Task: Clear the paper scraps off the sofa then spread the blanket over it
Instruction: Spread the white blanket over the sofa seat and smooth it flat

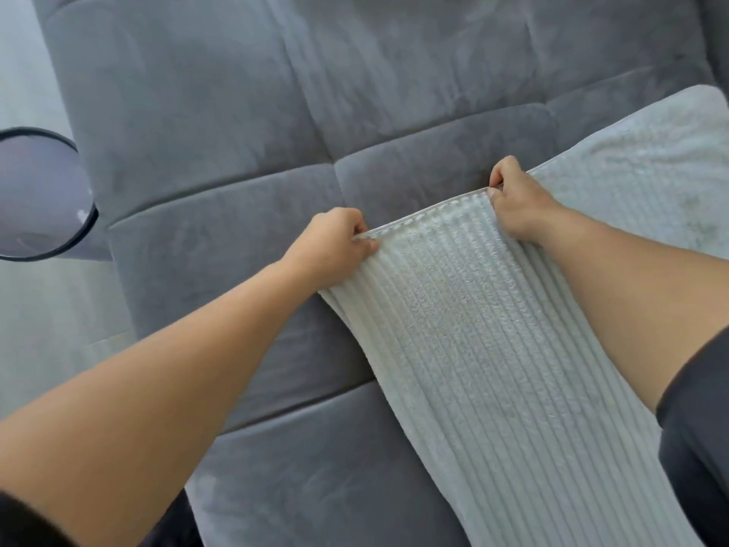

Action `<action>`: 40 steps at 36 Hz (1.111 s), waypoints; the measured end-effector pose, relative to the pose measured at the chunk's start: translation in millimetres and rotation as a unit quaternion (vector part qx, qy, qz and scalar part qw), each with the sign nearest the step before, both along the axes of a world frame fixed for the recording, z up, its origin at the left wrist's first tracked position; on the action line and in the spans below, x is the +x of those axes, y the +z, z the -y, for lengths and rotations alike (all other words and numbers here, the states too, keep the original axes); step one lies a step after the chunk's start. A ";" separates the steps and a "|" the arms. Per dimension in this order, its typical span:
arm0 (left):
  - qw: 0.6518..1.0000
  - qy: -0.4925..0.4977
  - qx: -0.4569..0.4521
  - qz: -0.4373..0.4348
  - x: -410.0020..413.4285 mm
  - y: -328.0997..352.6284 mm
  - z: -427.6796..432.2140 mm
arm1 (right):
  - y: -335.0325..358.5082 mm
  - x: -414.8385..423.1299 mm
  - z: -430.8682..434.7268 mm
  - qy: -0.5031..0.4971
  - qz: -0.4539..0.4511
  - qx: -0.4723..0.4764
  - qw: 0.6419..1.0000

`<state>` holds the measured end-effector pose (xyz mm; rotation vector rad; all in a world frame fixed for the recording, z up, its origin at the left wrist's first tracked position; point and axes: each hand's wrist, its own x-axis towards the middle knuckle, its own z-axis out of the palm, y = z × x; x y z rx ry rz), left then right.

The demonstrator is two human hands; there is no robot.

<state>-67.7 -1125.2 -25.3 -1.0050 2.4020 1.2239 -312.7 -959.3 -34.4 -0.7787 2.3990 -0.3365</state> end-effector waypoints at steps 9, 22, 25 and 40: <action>0.993 -0.010 -0.117 -0.002 24.0 0.2 -19.1 | 16.6 47.1 3.5 -0.071 -0.143 0.064 0.985; 0.990 -0.064 -0.058 0.109 36.4 12.4 12.1 | 59.8 44.7 -25.5 -0.093 -0.103 0.030 0.990; 0.963 -0.138 -0.176 0.153 13.2 29.0 11.1 | 75.9 -5.8 -45.8 -0.094 -0.129 0.071 0.985; 0.989 -0.013 -0.147 -0.011 -172.0 7.2 -93.1 | 63.8 -224.6 -109.9 -0.250 -0.179 0.016 0.952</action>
